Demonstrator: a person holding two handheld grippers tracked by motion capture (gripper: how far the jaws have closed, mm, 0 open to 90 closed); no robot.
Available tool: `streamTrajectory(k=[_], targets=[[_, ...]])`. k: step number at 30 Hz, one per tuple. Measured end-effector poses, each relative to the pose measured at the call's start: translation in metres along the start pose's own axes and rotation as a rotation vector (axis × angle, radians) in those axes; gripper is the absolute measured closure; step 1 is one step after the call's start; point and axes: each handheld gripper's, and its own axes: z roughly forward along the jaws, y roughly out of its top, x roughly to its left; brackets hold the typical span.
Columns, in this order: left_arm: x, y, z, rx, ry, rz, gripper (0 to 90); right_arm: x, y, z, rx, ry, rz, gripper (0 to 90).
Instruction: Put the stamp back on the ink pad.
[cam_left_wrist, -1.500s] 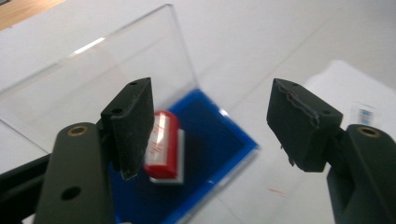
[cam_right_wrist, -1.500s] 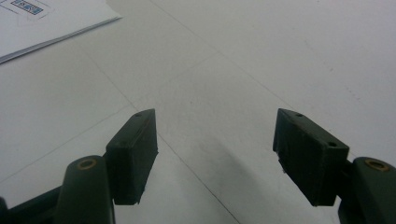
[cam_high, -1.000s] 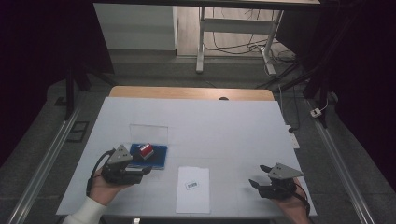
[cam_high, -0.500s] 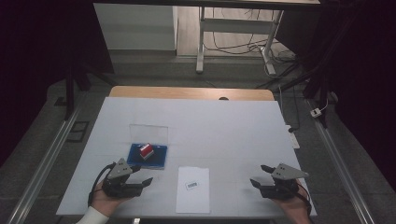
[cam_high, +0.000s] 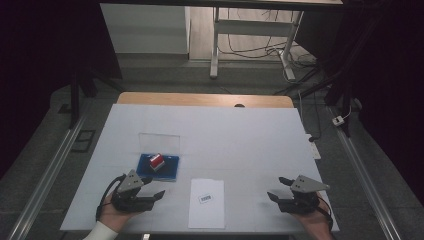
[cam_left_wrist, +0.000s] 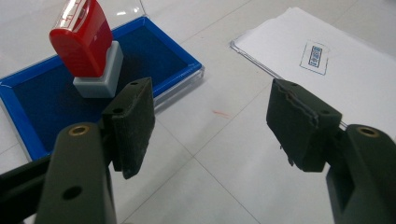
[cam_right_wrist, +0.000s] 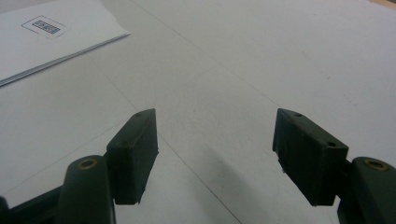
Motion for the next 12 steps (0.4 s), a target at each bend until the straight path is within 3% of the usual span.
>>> streamTrajectory(k=[12], targets=[[0.0006,0.0005,0.0003,0.0,0.005,0.001,32.7,0.0006,-0.0004,0.0012,0.005,0.007,0.0,30.5]])
